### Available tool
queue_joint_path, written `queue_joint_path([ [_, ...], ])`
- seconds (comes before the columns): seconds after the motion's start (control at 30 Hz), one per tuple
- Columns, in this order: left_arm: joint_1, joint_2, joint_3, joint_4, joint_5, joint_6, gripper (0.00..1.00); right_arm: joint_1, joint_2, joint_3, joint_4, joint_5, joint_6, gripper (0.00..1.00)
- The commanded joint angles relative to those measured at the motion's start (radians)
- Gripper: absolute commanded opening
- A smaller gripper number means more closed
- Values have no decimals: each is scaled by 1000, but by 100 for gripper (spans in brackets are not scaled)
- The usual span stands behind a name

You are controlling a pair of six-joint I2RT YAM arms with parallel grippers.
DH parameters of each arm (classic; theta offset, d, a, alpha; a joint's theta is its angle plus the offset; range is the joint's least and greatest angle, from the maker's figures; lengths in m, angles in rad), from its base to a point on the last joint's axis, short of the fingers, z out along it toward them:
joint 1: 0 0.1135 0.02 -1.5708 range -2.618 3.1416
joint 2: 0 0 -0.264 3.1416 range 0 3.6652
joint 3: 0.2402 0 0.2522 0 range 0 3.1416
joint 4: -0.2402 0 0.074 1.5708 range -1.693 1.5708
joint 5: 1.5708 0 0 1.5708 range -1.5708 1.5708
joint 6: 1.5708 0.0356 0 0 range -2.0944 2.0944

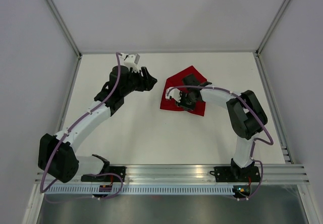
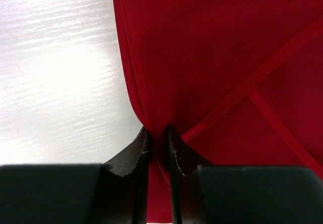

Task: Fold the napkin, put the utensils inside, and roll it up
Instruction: Roll the napkin with the utensil

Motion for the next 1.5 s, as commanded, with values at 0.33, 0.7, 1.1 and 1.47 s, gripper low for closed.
queue_joint_path([
  [0.33,-209,-221,-191,180,-262,226,57,-110,167,62,-304,-166,-106,9],
  [0.7,-423,-194,-346,333,-396,466,52,-160,220,122,-416,-206,-177,9],
  [1.1,-572,219,-195,387,-410,708,61,-193,260,174,-516,-234,-212,9],
  [1.47,-573,483,-24,357,-327,834,65,-205,296,223,-561,-234,-217,9],
])
